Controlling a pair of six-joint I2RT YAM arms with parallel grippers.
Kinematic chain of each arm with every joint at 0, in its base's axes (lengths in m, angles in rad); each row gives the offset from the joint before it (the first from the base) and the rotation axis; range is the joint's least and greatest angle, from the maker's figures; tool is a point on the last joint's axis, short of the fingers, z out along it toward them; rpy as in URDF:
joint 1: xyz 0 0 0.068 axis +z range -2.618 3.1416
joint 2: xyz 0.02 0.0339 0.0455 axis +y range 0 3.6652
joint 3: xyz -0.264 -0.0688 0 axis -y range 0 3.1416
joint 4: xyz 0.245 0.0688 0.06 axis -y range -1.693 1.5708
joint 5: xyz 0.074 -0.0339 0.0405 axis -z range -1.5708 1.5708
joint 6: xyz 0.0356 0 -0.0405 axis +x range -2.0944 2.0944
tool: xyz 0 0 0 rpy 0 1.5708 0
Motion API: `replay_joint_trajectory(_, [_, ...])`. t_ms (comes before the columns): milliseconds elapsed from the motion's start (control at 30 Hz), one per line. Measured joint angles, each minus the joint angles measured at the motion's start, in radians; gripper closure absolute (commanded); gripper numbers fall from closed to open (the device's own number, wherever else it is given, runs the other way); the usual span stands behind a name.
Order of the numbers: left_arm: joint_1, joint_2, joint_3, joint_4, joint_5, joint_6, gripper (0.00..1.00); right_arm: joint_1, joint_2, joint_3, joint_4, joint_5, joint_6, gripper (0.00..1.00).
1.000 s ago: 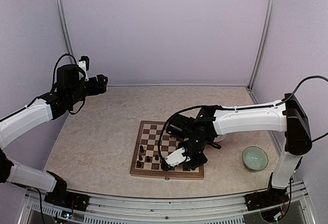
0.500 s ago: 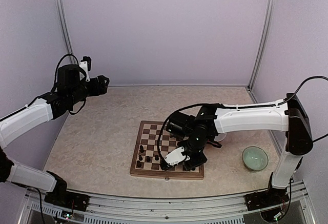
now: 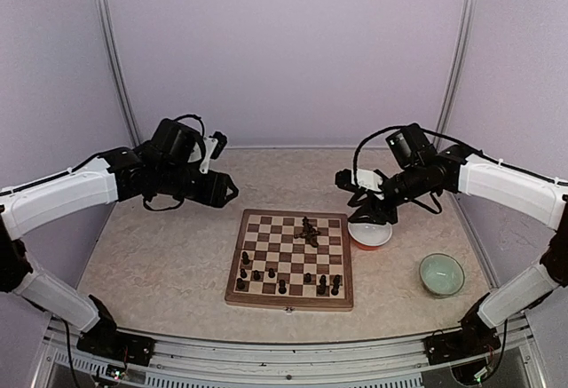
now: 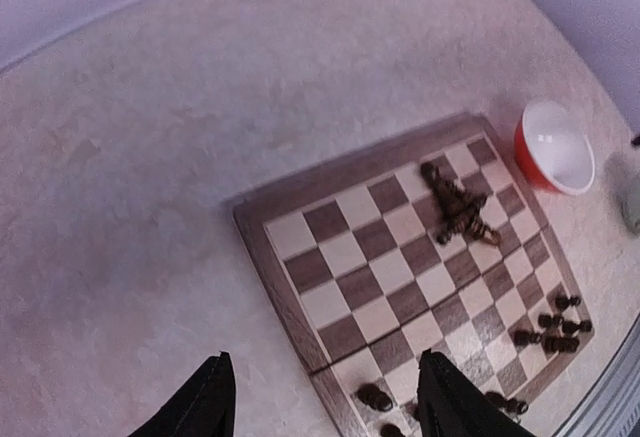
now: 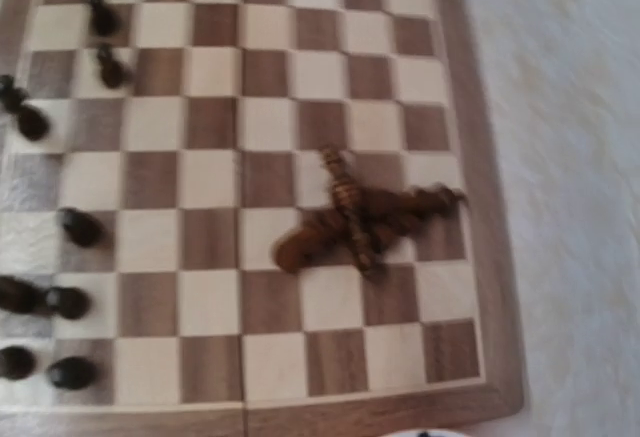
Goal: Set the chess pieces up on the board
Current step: Pick up the bishop from the chessboard.
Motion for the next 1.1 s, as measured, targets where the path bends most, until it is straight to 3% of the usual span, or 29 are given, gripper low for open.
replay_joint_trajectory(167, [-0.125,0.096,0.0,-0.156,-0.009,-0.017,0.36,-0.114,-0.034,-0.154,0.172,-0.101,0.068,0.58])
replay_joint_trajectory(333, [-0.148,0.15,0.0,-0.209,-0.005,-0.019,0.39,-0.122,-0.045,-0.206,0.254,-0.126,0.086,0.58])
replay_joint_trajectory(867, [-0.157,0.319,0.01,-0.23,0.06,-0.02,0.65,-0.124,-0.061,-0.238,0.317,-0.136,0.088,0.58])
replay_joint_trajectory(1100, [-0.157,0.363,0.037,-0.222,0.083,-0.015,0.86,-0.124,-0.06,-0.239,0.32,-0.136,0.084,0.58])
